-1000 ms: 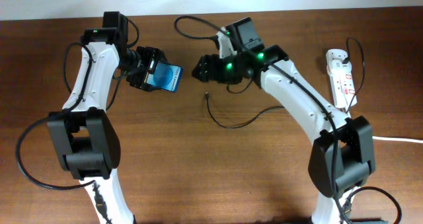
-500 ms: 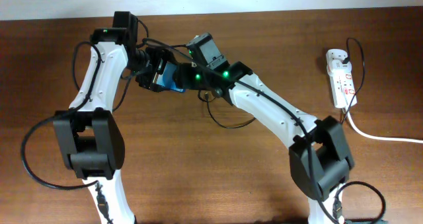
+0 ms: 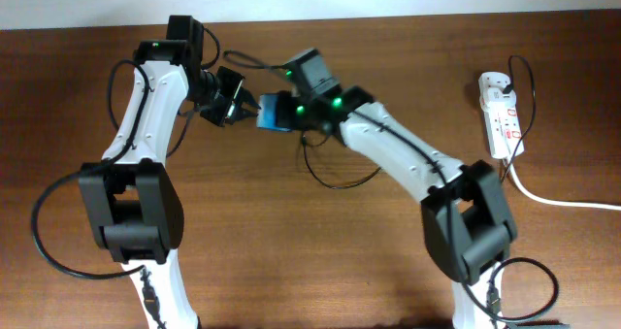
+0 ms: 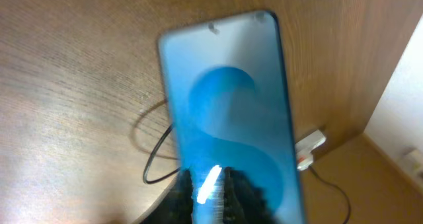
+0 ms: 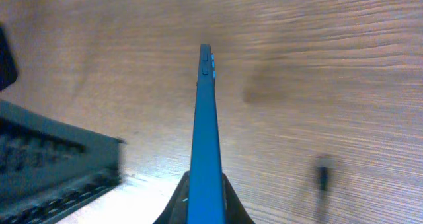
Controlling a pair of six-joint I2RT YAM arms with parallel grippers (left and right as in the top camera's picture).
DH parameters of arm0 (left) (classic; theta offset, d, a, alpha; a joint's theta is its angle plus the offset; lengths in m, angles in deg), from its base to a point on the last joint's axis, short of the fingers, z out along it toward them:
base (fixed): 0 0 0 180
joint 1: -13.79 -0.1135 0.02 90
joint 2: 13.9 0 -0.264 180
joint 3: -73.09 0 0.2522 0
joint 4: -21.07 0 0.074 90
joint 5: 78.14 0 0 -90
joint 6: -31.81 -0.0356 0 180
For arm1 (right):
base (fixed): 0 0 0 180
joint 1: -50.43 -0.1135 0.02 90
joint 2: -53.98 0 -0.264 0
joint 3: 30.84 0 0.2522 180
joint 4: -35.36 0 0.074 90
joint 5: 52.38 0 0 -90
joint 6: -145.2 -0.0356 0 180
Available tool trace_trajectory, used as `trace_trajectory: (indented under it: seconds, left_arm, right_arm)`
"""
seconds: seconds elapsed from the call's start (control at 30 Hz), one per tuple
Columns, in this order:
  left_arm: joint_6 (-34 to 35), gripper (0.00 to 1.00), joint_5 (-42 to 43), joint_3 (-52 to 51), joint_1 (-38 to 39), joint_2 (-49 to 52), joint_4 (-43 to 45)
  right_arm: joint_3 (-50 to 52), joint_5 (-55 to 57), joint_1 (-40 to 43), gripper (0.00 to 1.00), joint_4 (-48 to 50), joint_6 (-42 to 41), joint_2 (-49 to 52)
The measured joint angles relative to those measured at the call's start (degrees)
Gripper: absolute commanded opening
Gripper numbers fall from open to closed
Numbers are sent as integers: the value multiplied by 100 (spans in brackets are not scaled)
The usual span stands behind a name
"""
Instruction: Plug charger to phone and switch on socket
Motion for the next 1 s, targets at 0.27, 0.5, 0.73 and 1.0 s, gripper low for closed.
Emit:
trace_trajectory:
  seconds: [0.27, 0.5, 0.73, 1.0]
  left_arm:
    - [-2761, 64, 1659, 0, -9, 0, 1316]
    - [-2026, 65, 2800, 0, -111, 0, 2583]
    - [-232, 61, 2887, 0, -116, 0, 3886]
    - [1021, 55, 2850, -2, -133, 0, 4503]
  right_arm:
    - [-2, -1191, 942, 4, 693, -726, -782]
    - [0, -1394, 953, 4, 1499, -2835, -782]
    - [-2, -1145, 824, 4, 1657, -4232, -782]
    - [-2, -822, 625, 4, 1893, -4597, -785]
